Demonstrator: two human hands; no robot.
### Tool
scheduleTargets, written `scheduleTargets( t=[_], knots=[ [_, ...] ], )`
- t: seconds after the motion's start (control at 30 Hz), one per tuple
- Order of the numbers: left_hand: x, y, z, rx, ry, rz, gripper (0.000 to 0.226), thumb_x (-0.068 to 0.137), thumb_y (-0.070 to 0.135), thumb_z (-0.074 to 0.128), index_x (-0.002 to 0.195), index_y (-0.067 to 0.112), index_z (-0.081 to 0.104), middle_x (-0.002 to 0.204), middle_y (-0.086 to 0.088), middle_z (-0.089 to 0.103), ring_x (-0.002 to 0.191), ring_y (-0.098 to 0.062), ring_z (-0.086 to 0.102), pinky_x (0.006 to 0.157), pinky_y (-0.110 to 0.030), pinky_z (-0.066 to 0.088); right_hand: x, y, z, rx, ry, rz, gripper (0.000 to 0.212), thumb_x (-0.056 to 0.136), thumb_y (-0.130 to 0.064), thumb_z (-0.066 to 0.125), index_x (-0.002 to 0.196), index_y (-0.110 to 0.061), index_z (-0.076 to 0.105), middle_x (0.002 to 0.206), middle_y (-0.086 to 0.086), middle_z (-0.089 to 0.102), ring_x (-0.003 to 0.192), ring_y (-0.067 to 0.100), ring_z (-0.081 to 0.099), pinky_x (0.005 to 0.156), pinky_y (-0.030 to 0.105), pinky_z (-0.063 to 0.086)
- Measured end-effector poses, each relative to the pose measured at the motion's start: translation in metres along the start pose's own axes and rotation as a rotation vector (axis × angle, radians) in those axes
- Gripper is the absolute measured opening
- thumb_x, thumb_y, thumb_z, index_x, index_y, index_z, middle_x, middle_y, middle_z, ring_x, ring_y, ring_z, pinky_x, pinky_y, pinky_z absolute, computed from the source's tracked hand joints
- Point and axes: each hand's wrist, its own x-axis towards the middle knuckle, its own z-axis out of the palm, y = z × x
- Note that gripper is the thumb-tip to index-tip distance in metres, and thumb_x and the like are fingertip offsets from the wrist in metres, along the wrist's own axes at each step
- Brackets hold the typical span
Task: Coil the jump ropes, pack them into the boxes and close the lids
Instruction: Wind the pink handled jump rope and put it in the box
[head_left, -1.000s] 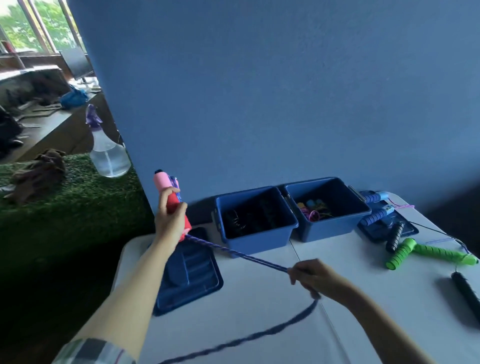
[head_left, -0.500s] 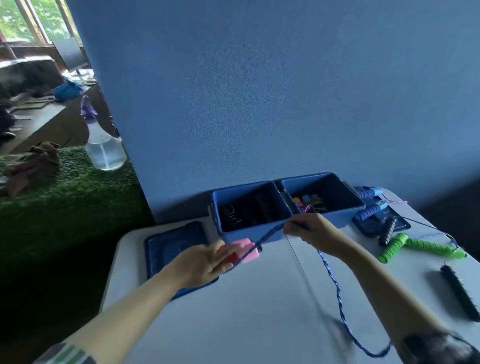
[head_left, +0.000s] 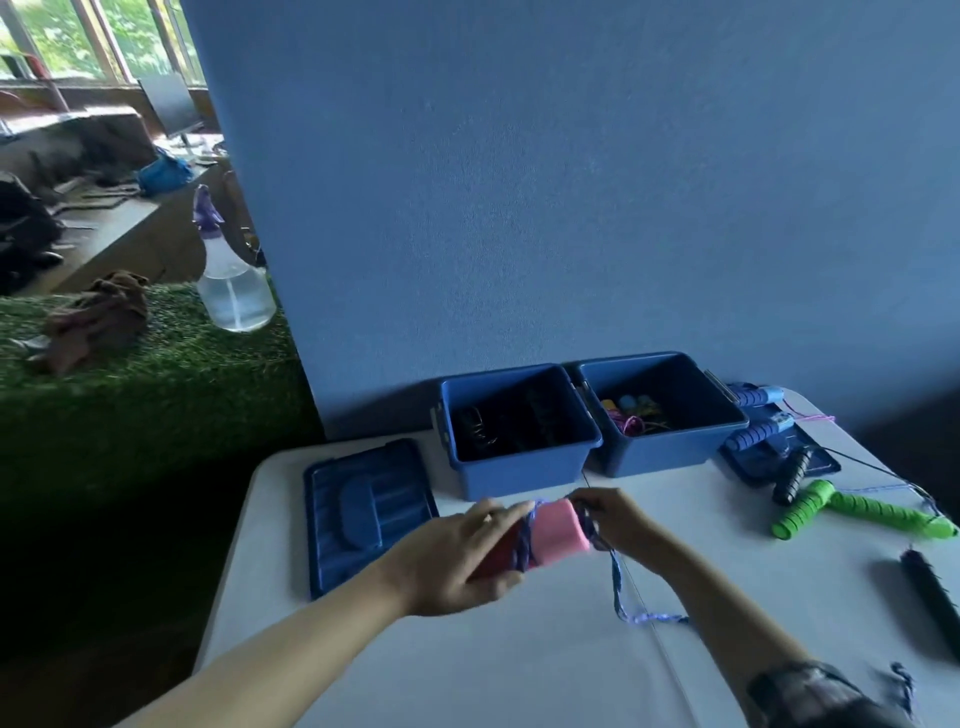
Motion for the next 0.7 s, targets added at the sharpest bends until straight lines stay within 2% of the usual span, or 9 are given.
scheduleTargets(
  t=[0.07,0.17,0.3,0.4,0.47,0.57,0.63,0.7],
  knots=[
    [0.004,-0.009,-0.003,-0.019,0.109,-0.070,0.067,0.092,0.052,0.043,0.149,0.024,0.019,0.122,-0.005,0.049,0.087,-0.021,0.059,0.065,-0.025,0.045,-0.005,0.002,0.015,0.080,-0.070,0.061,0.024,0.096,-0.005,0.045,0.076,-0.007,0.058,0.058,0.003,0.037,0.039,0.005,0.031,0.041,0.016,0.025],
    [0.012,-0.022,-0.007,-0.063,0.196,-0.258,0.070,0.088,0.060,0.039,0.146,0.023,0.029,0.126,0.000,0.048,0.090,-0.025,0.063,0.068,-0.034,0.051,-0.015,-0.004,0.041,0.125,-0.127,0.015,0.028,0.100,-0.025,0.044,0.085,-0.016,0.066,0.052,-0.006,0.037,0.038,0.008,0.034,0.039,0.018,0.030],
    [0.025,-0.041,-0.013,-0.006,0.303,-0.415,0.068,0.084,0.064,0.034,0.132,0.016,0.038,0.118,-0.006,0.052,0.083,-0.031,0.065,0.060,-0.039,0.052,-0.027,-0.010,0.074,0.056,-0.123,-0.025,0.026,0.099,-0.020,0.043,0.086,-0.019,0.065,0.054,-0.001,0.043,0.036,0.008,0.041,0.039,0.020,0.034],
    [0.025,-0.060,-0.013,0.162,0.309,-0.394,0.055,0.086,0.062,0.034,0.117,0.017,0.036,0.101,-0.010,0.054,0.065,-0.033,0.064,0.045,-0.035,0.047,-0.039,-0.017,0.084,-0.030,-0.097,-0.061,0.024,0.098,-0.021,0.042,0.084,-0.024,0.062,0.056,-0.003,0.045,0.038,0.010,0.042,0.042,0.023,0.038],
    [0.019,-0.073,-0.012,0.265,0.285,-0.414,0.054,0.086,0.060,0.035,0.114,0.013,0.042,0.094,-0.011,0.055,0.058,-0.033,0.063,0.039,-0.033,0.045,-0.048,-0.023,0.082,-0.202,-0.109,-0.135,0.021,0.097,-0.026,0.042,0.085,-0.024,0.059,0.055,-0.008,0.046,0.040,0.009,0.043,0.047,0.023,0.039],
    [0.007,-0.087,-0.004,0.396,0.189,-0.421,0.062,0.087,0.058,0.036,0.114,0.005,0.055,0.095,-0.011,0.057,0.052,-0.030,0.063,0.036,-0.030,0.044,-0.059,-0.033,0.076,-0.388,-0.103,-0.266,0.022,0.097,-0.033,0.044,0.090,-0.018,0.059,0.058,-0.009,0.045,0.054,0.013,0.041,0.057,0.029,0.036],
    [-0.001,-0.090,0.007,0.504,0.121,-0.330,0.063,0.087,0.059,0.036,0.116,0.007,0.057,0.098,-0.009,0.059,0.050,-0.027,0.062,0.037,-0.029,0.044,-0.060,-0.041,0.066,-0.448,-0.056,-0.322,0.020,0.096,-0.030,0.046,0.094,-0.018,0.061,0.064,-0.010,0.048,0.061,0.013,0.041,0.060,0.030,0.035],
    [-0.008,-0.085,0.018,0.524,0.082,-0.223,0.060,0.089,0.058,0.038,0.118,0.009,0.054,0.098,-0.007,0.058,0.050,-0.025,0.061,0.037,-0.027,0.044,-0.058,-0.051,0.052,-0.473,-0.009,-0.363,0.017,0.095,-0.025,0.047,0.091,-0.017,0.061,0.065,-0.011,0.048,0.059,0.010,0.040,0.056,0.023,0.032]
  ],
)
